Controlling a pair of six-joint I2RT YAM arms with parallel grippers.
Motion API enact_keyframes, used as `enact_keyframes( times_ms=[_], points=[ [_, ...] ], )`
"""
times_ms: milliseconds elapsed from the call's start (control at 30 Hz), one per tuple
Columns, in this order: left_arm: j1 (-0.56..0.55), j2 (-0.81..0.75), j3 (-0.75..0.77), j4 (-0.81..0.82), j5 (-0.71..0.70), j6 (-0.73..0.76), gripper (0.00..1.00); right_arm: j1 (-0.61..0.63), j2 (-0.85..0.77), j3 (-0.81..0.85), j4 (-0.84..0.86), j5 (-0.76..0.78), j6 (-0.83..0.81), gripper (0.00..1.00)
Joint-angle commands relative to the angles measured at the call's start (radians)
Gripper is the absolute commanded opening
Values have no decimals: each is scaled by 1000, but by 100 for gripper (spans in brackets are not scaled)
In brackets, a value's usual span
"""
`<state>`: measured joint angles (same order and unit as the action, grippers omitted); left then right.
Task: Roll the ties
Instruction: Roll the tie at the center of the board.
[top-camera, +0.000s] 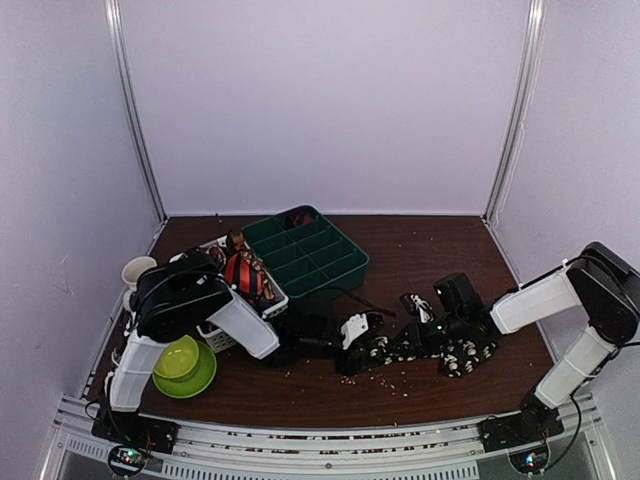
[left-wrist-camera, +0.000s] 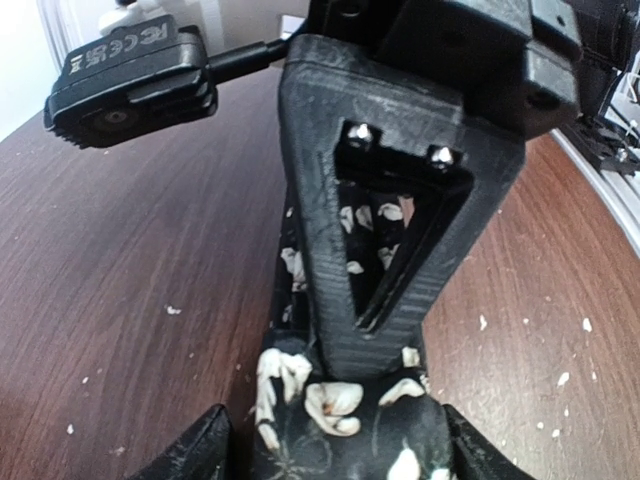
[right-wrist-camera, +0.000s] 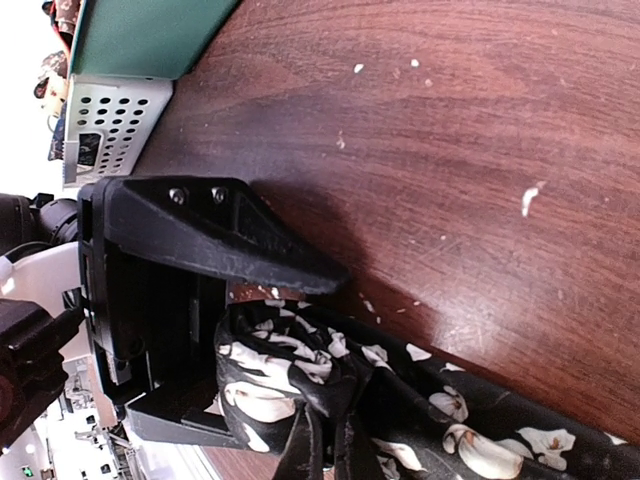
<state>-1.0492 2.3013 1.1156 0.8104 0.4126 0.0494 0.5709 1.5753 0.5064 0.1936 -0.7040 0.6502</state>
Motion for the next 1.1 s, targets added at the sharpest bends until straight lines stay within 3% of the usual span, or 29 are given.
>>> enact_keyframes(
  times_ms=[0, 67, 167, 333, 367, 500, 600, 767, 1067],
  points=[
    [-16, 40, 25, 62, -6, -29, 65, -13, 43, -39, -240, 207, -43, 0],
    [-18, 43, 25, 65, -7, -32, 61, -14, 44, -41, -240, 209, -43, 0],
    [-21, 44, 31, 44, -16, -32, 44, -13, 38, -47, -208, 179, -39, 0],
    [-15, -65, -54, -80, 0, 25, 25, 23, -7, -59, -43, 59, 28, 0],
    [-13, -93, -65, -151, 10, 53, 23, 33, -14, -58, -4, 39, 45, 4],
    [-13, -147, -76, -385, 3, 147, 20, 44, -41, -71, 156, -17, 144, 31],
    [-12, -149, -87, -408, -4, 155, 20, 45, -46, -69, 244, -43, 191, 38],
    [-12, -144, -70, -416, -15, 151, 20, 68, -33, -69, 327, -65, 245, 40],
    [-12, -138, -60, -428, -15, 150, 21, 101, 21, -3, 196, -36, 185, 33]
  ],
)
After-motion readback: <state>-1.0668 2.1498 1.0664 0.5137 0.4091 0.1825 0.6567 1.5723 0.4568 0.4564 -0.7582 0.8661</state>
